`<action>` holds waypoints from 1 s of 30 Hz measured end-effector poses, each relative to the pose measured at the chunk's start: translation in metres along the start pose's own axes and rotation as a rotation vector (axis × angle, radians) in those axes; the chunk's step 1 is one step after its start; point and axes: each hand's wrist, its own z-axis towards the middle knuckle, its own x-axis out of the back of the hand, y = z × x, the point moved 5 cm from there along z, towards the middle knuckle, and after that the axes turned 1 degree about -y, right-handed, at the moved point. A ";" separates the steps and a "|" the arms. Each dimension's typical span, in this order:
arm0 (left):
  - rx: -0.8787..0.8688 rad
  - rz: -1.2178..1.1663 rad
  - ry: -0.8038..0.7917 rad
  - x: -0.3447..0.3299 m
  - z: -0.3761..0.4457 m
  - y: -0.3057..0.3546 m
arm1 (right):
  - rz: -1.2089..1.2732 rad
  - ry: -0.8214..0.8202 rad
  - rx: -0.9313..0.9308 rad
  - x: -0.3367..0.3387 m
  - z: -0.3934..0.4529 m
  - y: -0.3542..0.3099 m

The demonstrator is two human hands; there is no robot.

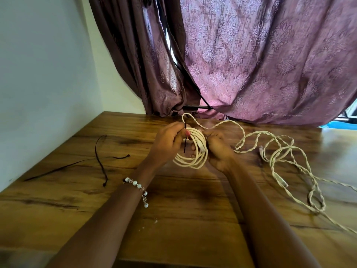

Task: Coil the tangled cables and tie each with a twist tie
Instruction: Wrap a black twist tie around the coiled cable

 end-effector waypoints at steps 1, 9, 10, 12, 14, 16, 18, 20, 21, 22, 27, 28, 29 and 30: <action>-0.020 0.020 0.013 0.001 0.000 0.002 | 0.016 -0.039 -0.035 -0.002 0.000 0.001; -0.083 0.033 0.012 0.000 -0.001 0.014 | 0.290 -0.054 -0.168 -0.005 -0.004 0.003; -0.084 0.033 0.005 -0.001 -0.001 0.012 | 0.316 -0.023 -0.139 -0.004 -0.003 0.002; -0.083 0.011 -0.015 -0.005 -0.002 0.009 | 0.367 0.038 -0.088 0.000 0.000 0.002; -0.051 -0.040 -0.024 -0.008 -0.004 0.008 | 0.403 0.129 -0.052 0.006 -0.001 0.001; 0.041 -0.127 0.002 -0.010 -0.006 0.006 | 0.439 0.177 -0.017 0.008 -0.004 -0.004; 0.083 -0.163 0.028 -0.012 -0.007 0.003 | 0.444 0.196 -0.001 0.006 -0.005 -0.006; 0.092 -0.179 0.040 -0.013 -0.007 0.001 | 0.402 0.214 -0.001 0.005 -0.006 -0.007; 0.102 -0.202 0.046 -0.014 -0.007 0.000 | 0.381 0.214 0.003 0.004 -0.007 -0.007; 0.118 -0.231 0.052 -0.014 -0.007 0.000 | 0.361 0.213 0.012 0.004 -0.007 -0.007; 0.202 -0.362 0.037 -0.016 -0.007 -0.001 | 0.352 0.149 0.044 0.002 -0.008 -0.007; 0.222 -0.391 0.032 -0.016 -0.006 -0.001 | 0.361 0.130 0.047 0.001 -0.008 -0.007; 0.241 -0.425 0.029 -0.017 -0.007 0.000 | 0.367 0.111 0.048 0.000 -0.008 -0.008; 0.254 -0.452 0.028 -0.017 -0.007 -0.001 | 0.368 0.086 0.050 -0.001 -0.008 -0.007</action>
